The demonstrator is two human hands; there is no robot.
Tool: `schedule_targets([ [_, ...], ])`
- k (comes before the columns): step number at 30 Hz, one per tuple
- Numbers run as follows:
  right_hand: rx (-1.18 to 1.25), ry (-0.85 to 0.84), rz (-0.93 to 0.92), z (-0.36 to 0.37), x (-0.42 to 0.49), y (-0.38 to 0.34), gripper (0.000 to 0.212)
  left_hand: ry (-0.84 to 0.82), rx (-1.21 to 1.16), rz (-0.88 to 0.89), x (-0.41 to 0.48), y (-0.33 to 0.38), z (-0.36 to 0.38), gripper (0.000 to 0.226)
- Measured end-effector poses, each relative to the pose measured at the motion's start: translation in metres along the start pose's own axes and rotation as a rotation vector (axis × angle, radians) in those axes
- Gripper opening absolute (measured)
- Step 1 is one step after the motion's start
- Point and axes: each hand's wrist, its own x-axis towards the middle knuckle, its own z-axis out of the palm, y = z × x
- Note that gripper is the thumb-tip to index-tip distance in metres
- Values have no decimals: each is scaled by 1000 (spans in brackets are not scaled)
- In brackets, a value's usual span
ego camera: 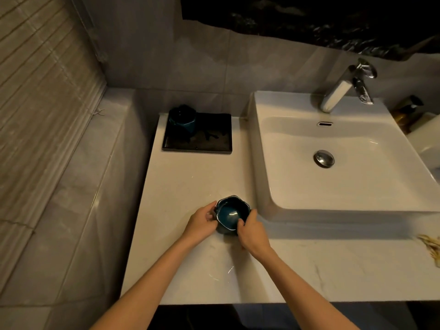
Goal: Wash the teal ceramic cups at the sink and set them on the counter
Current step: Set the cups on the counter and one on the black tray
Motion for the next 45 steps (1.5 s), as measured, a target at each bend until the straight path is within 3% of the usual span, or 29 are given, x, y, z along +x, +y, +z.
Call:
schedule_targets([
  [9, -440, -54, -181, -15, 21, -28, 34, 49, -147, -60, -7, -7, -14, 60],
  [17, -392, 28, -334, -39, 59, -73, 30, 116, -289, -11, 19, 23, -47, 53],
  [24, -395, 80, -387, -69, 136, -131, 29, 50, -314, 47, 82, 75, -85, 52],
  [30, -355, 86, -389, -73, 203, -174, 28, 16, -345, -30, 142, 96, -104, 56],
  [40, -426, 49, -349, -61, 283, -190, 53, -41, -496, -103, 206, 105, -107, 62],
  [45, -428, 53, -375, -56, 303, -189, 46, -63, -558, -127, 221, 104, -103, 67],
])
